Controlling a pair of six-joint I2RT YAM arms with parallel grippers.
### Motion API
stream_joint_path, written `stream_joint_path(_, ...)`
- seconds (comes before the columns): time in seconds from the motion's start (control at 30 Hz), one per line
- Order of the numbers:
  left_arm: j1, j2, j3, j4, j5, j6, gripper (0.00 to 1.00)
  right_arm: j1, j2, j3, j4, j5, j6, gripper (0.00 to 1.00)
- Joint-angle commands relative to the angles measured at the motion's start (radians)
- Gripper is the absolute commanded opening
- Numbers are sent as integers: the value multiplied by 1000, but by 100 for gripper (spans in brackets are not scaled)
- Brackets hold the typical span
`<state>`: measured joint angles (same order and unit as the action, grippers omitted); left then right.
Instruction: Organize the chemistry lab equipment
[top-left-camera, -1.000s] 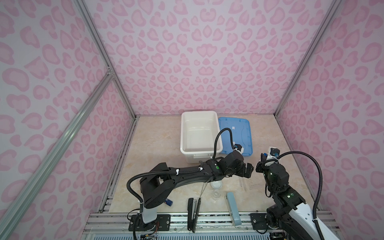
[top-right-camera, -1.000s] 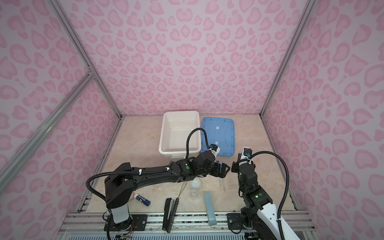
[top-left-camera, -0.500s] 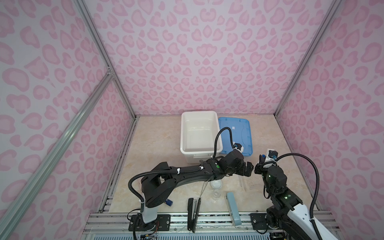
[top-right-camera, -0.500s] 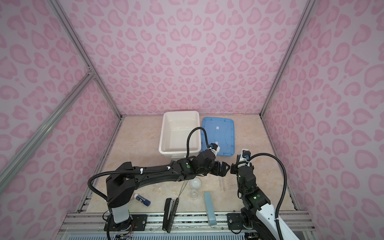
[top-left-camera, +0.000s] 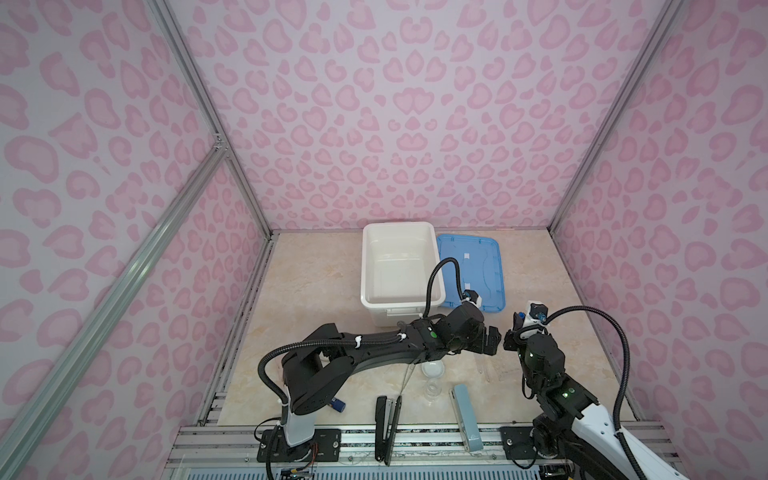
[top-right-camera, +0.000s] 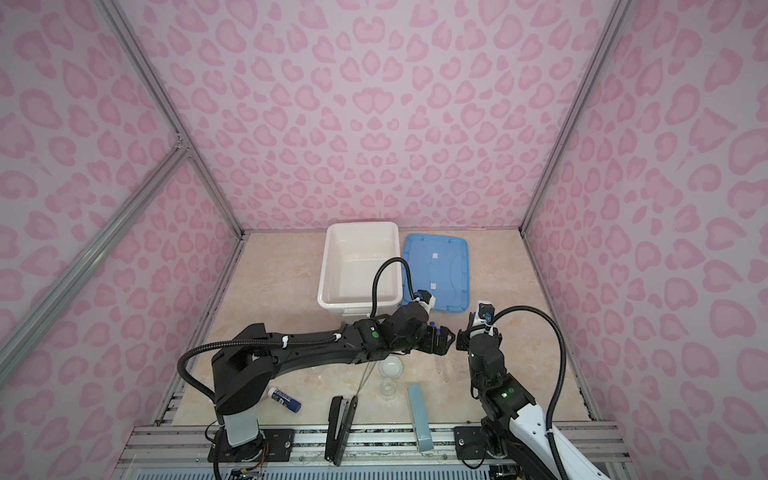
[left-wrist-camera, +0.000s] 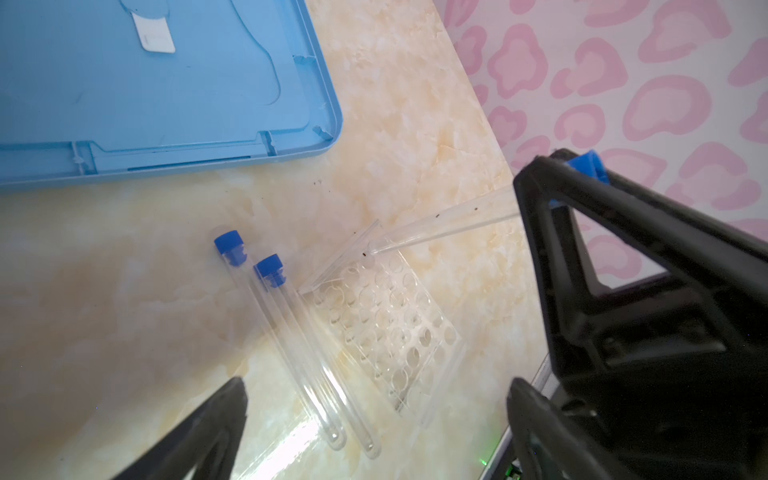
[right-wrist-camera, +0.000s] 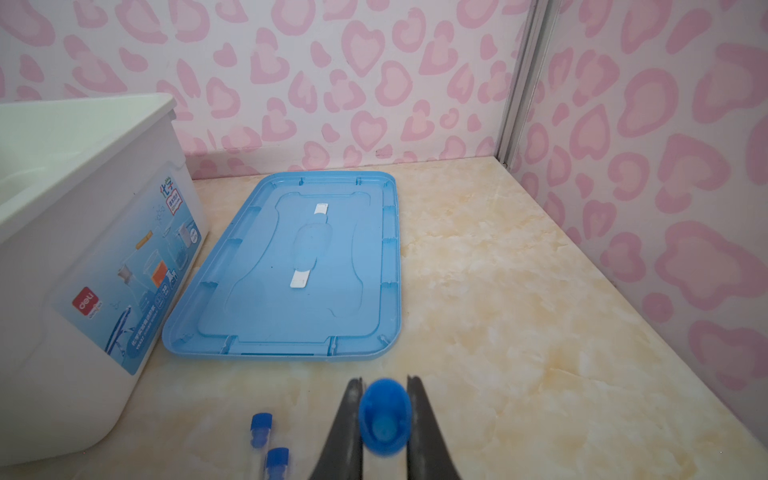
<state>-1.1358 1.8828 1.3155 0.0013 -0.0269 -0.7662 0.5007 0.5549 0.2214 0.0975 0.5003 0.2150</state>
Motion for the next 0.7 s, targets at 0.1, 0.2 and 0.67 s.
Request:
stream_joint_path(0.1,11,32,23,-55,-43,-10,91,42,28,11,25,118,36,13)
stream_joint_path(0.2,21,62,54,-31,11,-36,79,64,56,29,-3,161,75,13)
stream_joint_path(0.67,46,162,95,-46,145,-73,64,206,110,-11,11,368,203,12)
